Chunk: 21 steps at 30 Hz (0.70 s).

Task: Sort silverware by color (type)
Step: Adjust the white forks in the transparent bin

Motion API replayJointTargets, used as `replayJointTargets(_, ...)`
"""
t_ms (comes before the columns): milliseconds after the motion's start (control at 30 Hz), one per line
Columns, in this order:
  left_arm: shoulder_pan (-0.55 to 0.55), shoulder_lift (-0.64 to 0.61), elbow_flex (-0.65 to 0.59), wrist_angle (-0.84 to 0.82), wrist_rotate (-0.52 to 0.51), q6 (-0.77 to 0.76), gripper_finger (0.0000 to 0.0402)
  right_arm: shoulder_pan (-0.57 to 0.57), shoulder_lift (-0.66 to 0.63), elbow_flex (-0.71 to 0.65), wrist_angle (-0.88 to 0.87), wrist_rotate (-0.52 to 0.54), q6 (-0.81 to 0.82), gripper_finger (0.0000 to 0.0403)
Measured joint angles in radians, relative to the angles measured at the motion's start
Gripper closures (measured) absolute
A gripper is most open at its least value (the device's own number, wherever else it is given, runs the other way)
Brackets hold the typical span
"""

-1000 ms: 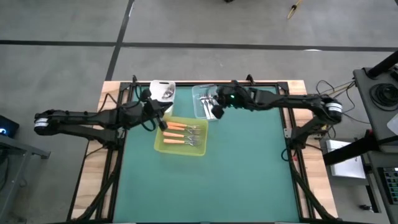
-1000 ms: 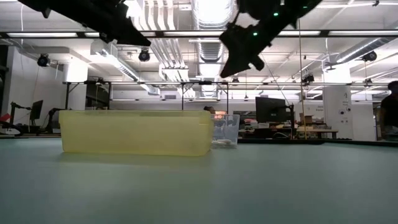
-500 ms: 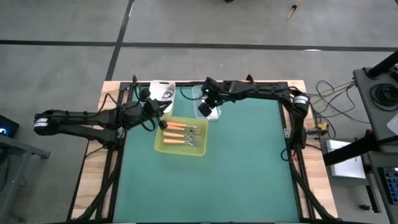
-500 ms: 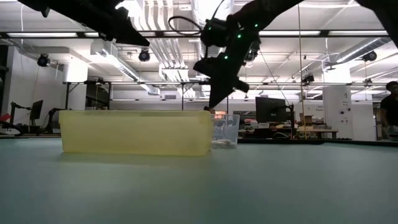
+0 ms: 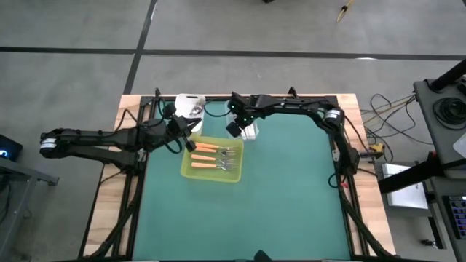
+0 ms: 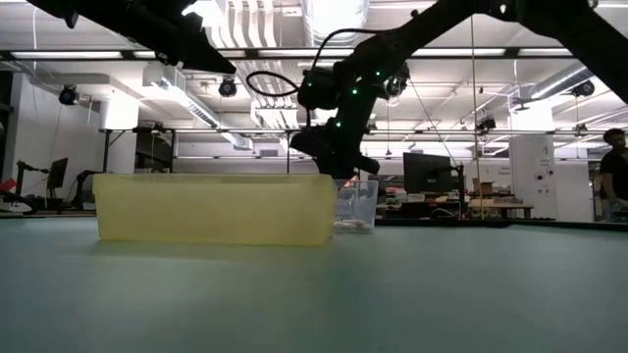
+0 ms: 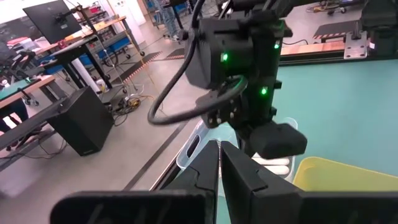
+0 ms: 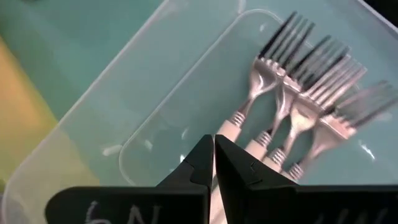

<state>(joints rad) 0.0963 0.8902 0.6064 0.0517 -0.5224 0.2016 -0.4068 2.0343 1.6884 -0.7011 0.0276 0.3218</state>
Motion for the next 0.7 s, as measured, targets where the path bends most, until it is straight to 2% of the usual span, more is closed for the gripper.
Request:
replayJointTargets(200, 0.000, 0.000, 0.000, 0.000, 0.000, 0.000, 0.0402, -0.002, 0.056, 0.053, -0.039, 0.000, -0.030, 0.0394)
replayJointTargets(700, 0.000, 0.000, -0.001, 0.000, 0.001, 0.000, 0.0402, -0.019, 0.107, 0.056, -0.020, -0.008, -0.043, 0.0394)
